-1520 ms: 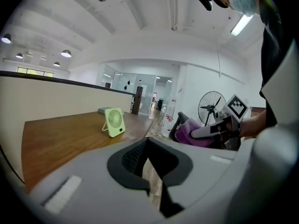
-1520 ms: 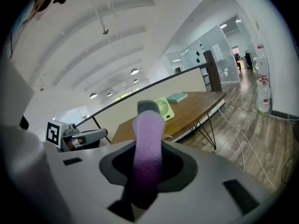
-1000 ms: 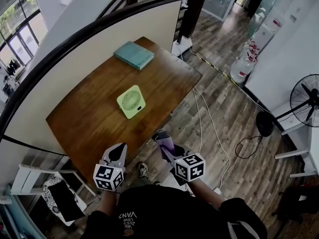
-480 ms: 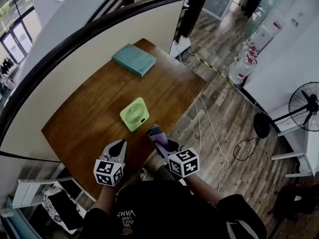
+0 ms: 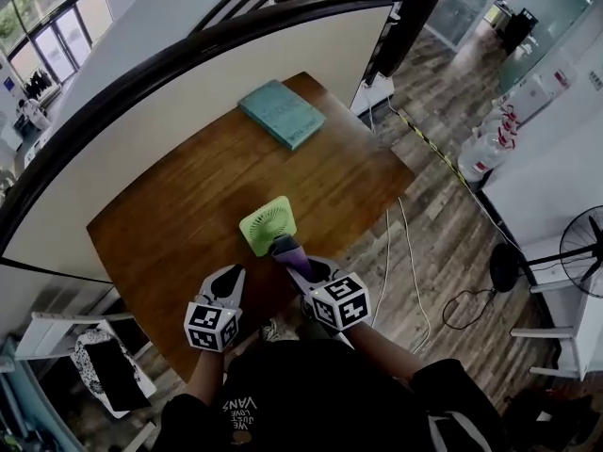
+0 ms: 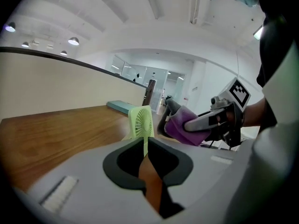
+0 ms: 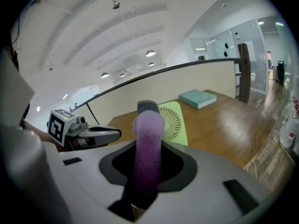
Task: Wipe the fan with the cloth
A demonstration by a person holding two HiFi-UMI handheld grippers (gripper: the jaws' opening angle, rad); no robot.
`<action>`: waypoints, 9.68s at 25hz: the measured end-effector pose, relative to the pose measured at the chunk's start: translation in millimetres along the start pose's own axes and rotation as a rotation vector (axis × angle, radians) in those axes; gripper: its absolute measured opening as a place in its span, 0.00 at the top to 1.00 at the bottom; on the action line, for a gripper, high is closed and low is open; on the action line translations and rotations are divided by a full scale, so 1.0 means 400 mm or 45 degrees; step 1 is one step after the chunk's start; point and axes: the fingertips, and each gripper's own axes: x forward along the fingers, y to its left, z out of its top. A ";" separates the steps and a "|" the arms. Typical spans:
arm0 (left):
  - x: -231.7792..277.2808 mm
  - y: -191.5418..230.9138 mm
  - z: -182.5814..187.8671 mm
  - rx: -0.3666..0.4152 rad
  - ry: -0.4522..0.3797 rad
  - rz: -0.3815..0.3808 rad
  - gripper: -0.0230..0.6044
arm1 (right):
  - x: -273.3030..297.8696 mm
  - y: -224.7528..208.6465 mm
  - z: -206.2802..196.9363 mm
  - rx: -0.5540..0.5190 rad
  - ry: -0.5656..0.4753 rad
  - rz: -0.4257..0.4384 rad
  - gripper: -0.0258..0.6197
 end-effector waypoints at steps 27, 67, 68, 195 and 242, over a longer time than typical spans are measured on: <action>0.004 0.027 -0.058 -0.188 -0.064 0.252 0.77 | 0.200 0.022 0.044 -0.269 0.229 0.331 0.81; 0.070 0.042 -0.014 -0.176 -0.060 0.228 0.77 | 0.125 -0.120 -0.001 -0.280 0.233 0.213 0.81; 0.067 0.043 -0.013 -0.174 -0.059 0.229 0.77 | 0.131 -0.101 -0.012 -0.286 0.243 0.236 0.81; -0.084 -0.202 0.052 -0.120 -0.309 0.451 0.95 | -0.096 -0.111 0.054 -0.253 -0.060 0.324 0.81; -0.434 -0.335 -0.136 -0.024 -0.255 0.104 0.95 | -0.364 0.216 -0.217 -0.111 -0.184 -0.035 0.81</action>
